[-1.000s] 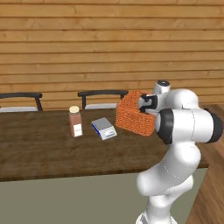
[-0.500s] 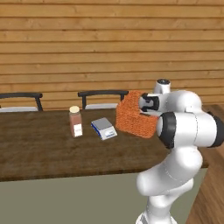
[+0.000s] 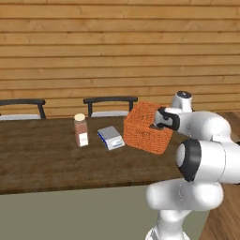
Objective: Open the cabinet, pick up the bread from the cabinet and place it in the basket. Then move the basket to the dining counter.
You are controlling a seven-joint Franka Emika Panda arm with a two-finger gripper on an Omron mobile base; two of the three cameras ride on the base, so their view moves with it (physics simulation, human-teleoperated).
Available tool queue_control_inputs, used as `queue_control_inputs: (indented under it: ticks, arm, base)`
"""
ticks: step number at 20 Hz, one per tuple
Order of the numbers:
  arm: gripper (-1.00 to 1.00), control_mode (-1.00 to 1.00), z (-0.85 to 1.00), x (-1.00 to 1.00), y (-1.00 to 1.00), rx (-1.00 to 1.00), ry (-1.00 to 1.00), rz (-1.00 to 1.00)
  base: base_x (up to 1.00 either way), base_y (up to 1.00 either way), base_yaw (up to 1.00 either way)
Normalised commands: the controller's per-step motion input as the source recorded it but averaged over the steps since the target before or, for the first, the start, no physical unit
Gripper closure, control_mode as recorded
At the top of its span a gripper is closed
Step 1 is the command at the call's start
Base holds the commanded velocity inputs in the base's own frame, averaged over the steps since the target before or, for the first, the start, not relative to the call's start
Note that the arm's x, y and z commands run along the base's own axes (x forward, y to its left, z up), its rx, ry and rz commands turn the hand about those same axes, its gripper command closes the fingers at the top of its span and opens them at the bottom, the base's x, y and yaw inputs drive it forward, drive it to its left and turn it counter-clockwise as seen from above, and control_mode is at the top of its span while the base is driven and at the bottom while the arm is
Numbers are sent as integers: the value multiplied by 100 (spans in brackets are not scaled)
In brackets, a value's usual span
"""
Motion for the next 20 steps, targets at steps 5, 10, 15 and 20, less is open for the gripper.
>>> queue_control_inputs:
  ticks: [5,10,15,20]
  arm:
    - [-100,-100,35,-5,1,0,-27,0]
    - [-100,-100,37,0,1,0,-25,0]
    - [-100,-100,73,-68,1,2,-16,0]
    - [-100,-100,97,-82,13,0,-7,0]
  base:
    - [0,0,0]
    - [0,0,0]
    - [0,0,0]
    - [0,0,0]
